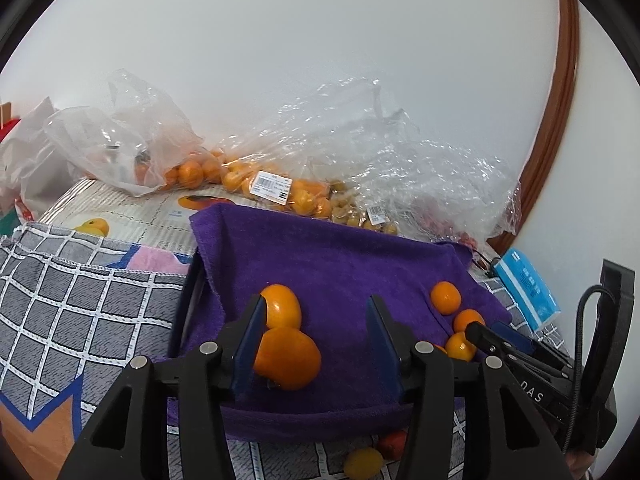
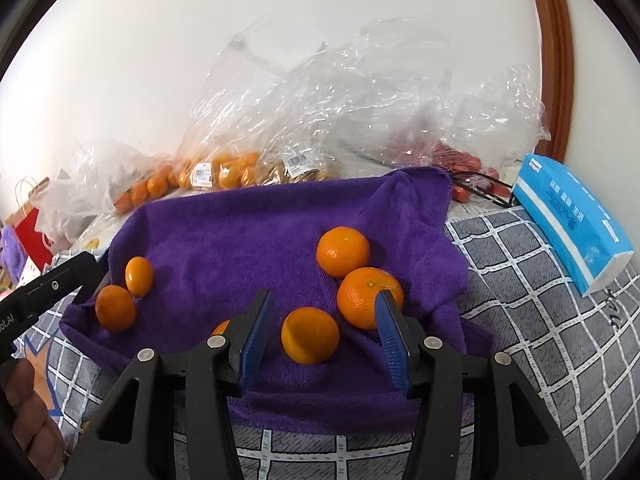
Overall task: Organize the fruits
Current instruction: 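Open the right tool and the left tool to release oranges onto the towel, then withdraw both open tools from the oranges on the towel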
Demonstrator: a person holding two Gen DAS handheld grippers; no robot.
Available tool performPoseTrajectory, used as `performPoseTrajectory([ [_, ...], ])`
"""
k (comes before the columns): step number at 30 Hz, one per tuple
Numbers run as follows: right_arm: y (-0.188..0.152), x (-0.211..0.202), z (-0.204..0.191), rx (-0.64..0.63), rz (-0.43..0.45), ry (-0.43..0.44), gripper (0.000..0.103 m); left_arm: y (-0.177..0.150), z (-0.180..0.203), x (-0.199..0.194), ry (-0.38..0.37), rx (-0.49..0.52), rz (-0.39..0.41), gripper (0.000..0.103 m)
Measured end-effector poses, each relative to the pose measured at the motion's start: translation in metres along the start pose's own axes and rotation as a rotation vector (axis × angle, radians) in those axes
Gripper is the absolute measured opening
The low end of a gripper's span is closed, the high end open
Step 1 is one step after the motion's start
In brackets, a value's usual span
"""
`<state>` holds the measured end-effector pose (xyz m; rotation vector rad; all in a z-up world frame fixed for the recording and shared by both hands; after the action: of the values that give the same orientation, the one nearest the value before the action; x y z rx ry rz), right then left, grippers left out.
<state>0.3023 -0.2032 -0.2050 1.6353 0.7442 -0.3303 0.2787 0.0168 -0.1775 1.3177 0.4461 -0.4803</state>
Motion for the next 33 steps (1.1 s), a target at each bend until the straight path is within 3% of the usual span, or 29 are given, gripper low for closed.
performPoseTrajectory([
  [20,0.004,-0.011,-0.014,-0.027,0.053,0.03,0.052,0.012,-0.022,-0.006,0.034,-0.074,0.032,0.049],
  [33,-0.031,-0.026,-0.041,-0.006,-0.02,0.119,0.052,0.021,-0.034,-0.014,0.036,-0.124,0.05,0.05],
])
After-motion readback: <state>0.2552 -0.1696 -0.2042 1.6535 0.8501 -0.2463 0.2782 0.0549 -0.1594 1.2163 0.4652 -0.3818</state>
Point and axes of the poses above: each gripper's, at about its wrist camera, not at the fingertips, and x roughly the way its jaws point, z to its right, y to its top, the point moved 9 cm from there along x, roughly the way its jaws point, and after that the axes turned 9 degrees about y, right-handed, at the moved point
